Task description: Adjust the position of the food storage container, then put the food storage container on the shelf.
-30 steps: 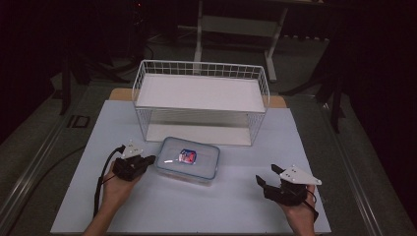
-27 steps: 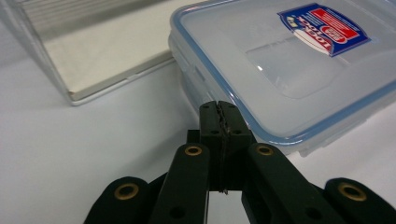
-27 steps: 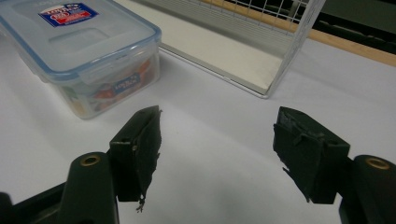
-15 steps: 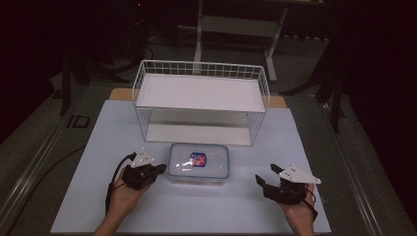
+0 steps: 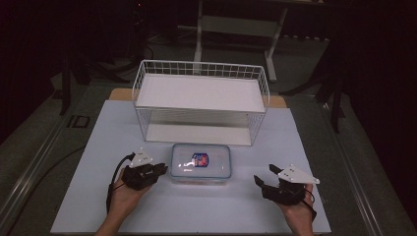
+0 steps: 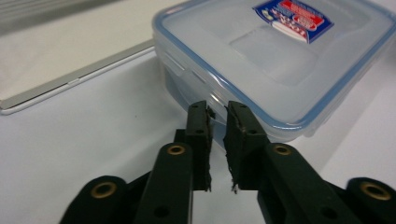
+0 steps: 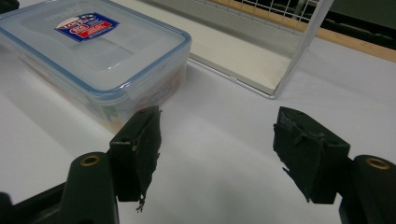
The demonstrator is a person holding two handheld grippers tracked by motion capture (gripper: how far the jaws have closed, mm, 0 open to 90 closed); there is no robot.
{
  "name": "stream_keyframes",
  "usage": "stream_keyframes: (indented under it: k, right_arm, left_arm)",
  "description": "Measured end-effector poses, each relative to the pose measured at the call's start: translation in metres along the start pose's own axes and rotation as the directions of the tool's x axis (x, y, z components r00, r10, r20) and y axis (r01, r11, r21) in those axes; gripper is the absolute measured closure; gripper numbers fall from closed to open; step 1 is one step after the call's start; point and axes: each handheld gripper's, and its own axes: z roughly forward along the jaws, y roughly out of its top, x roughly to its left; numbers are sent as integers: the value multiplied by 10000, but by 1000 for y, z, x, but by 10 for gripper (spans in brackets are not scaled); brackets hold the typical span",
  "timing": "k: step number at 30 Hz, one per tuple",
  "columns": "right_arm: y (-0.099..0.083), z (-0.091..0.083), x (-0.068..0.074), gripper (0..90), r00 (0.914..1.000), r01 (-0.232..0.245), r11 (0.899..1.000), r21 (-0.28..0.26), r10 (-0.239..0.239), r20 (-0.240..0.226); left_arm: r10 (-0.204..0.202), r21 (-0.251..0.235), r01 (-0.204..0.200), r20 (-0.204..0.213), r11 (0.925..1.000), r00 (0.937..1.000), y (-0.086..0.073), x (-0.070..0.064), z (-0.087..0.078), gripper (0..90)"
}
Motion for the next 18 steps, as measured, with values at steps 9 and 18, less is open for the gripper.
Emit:
stream_keyframes:
  k: [9,18]
  right_arm:
    - [1,2,-1,318,9997,-194,9998,-76,193,-149]
    - [12,15,5,347,9926,-930,9956,-81,920,-796]
  left_arm:
    - [-847,-722,860,205,9937,9962,1,8,-10,548]
    - [-1156,-871,1158,67,9894,9933,6,4,-7,388]
